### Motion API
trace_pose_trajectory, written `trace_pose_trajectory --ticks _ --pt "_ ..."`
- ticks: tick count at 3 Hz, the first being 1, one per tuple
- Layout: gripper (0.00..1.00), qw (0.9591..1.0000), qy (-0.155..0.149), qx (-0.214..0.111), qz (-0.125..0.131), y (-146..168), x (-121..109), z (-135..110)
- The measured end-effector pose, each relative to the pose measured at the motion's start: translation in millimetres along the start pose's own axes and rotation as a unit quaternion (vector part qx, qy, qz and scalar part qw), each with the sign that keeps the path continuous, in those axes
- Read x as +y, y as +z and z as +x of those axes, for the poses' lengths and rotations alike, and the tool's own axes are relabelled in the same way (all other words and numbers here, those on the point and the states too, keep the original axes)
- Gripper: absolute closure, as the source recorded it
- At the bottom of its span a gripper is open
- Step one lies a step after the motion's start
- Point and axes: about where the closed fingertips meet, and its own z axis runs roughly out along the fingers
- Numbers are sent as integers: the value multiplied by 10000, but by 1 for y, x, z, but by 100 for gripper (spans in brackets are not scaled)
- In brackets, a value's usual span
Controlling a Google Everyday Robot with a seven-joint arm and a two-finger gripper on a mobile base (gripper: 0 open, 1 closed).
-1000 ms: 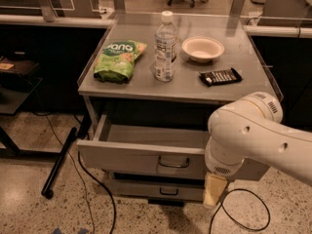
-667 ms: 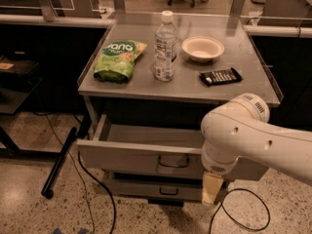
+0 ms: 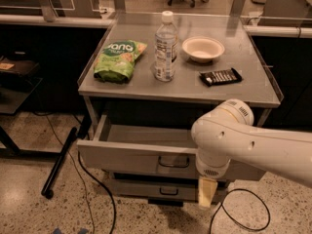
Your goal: Open top drawer
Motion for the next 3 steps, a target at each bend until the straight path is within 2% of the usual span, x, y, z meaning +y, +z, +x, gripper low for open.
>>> trace_pose_trajectory --ticks 1,3 --pt "0 9996 -53 102 -247 -6 28 16" --pt "0 9979 -12 -109 -632 -34 75 42"
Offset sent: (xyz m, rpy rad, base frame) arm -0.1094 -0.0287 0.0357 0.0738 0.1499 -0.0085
